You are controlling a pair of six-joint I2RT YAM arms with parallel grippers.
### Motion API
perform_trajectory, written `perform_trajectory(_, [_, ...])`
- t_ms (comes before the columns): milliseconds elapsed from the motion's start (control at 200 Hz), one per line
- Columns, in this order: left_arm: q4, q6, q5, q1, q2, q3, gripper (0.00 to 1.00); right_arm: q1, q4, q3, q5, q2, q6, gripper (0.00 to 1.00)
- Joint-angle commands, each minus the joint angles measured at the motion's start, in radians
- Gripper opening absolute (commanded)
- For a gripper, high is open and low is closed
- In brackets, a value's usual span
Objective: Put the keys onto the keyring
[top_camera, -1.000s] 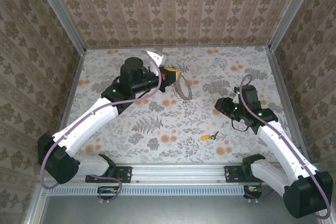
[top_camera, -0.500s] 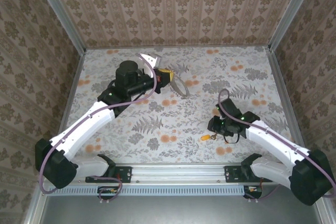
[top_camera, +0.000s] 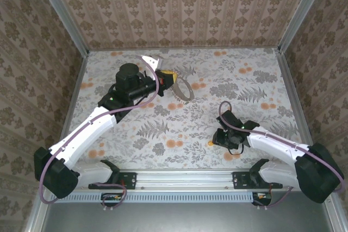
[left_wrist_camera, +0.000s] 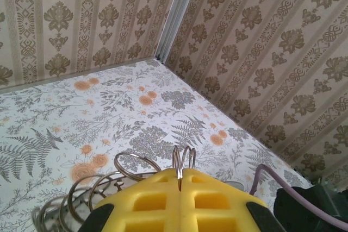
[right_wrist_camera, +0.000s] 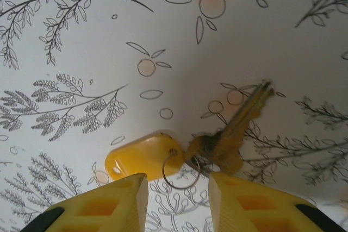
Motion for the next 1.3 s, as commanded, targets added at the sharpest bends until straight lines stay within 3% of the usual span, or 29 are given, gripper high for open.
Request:
perform_trajectory(0, [0.057, -0.015, 0.011, 0.009, -0.026, -0.004, 0.0, 0.008, 0.058, 0.011, -0.008, 0.051, 0.013, 0.36])
perform_trajectory(320, [0.062, -0.026, 0.01, 0.012, -0.029, -0.015, 0.0, 0.002, 0.105, 0.194, 0.03, 0.254, -0.076, 0.34])
perform_trajectory(465, [0.069, -0.03, 0.006, 0.012, -0.034, -0.026, 0.0, -0.01, 0.176, 0.233, 0.046, 0.237, -0.118, 0.33])
perform_trajectory(840, [0.071, -0.029, 0.008, 0.013, -0.046, -0.041, 0.0, -0.004, -0.048, 0.253, 0.123, 0.122, -0.218, 0.31])
perform_trajectory(1295, [0.084, -0.04, 0.017, 0.013, -0.034, -0.042, 0.0, 0.099, -0.144, 0.298, 0.206, 0.267, -0.347, 0.29])
